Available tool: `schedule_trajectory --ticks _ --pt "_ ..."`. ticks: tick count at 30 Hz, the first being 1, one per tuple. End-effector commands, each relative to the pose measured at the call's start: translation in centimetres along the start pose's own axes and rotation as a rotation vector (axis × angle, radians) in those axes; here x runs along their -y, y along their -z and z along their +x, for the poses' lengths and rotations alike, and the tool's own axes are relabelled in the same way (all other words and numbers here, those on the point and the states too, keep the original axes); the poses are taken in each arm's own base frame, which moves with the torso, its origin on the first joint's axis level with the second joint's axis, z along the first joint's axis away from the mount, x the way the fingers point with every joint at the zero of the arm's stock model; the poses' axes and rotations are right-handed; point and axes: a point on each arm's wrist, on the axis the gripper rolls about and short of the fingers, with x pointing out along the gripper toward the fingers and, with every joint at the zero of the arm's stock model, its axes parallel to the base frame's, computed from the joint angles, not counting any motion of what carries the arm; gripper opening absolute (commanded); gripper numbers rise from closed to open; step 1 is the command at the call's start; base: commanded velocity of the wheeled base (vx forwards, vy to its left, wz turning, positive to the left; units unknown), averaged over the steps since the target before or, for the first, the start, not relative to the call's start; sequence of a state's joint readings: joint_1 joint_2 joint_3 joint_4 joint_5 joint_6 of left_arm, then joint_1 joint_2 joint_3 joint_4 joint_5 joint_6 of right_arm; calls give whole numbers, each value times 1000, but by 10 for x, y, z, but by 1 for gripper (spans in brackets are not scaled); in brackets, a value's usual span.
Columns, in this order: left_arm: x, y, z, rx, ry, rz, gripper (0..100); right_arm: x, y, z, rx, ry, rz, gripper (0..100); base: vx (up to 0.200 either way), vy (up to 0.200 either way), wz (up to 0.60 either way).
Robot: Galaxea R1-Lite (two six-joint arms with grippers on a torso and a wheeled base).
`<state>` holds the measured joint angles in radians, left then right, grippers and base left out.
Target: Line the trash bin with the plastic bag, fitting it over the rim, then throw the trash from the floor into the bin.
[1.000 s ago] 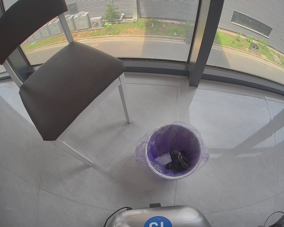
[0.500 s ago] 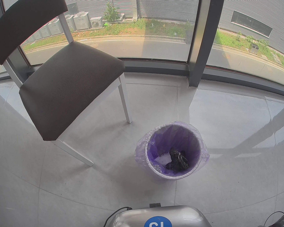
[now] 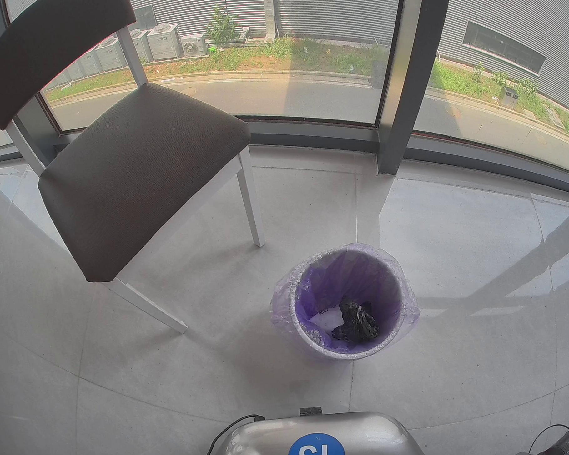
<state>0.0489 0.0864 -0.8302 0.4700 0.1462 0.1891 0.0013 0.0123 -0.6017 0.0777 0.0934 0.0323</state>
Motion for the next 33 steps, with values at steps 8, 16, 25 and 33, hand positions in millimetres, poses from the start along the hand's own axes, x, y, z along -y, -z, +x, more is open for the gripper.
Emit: schedule_trajectory --ticks 8,16,25,33 --pt "2 31 11 50 115 -47 100 -1 -5 -3 24 -36 -16 100 0 0 0" --pt "9 50 19 20 105 -79 100 -1 -3 -1 8 -52 -47 100 0 0 0" --pt "24 97 45 -29 112 -64 100 0 26 6 -80 -46 -40 100 0 0 0" --pt "34 139 57 -53 86 -68 100 2 47 11 -126 -38 -35 100 0 0 0"
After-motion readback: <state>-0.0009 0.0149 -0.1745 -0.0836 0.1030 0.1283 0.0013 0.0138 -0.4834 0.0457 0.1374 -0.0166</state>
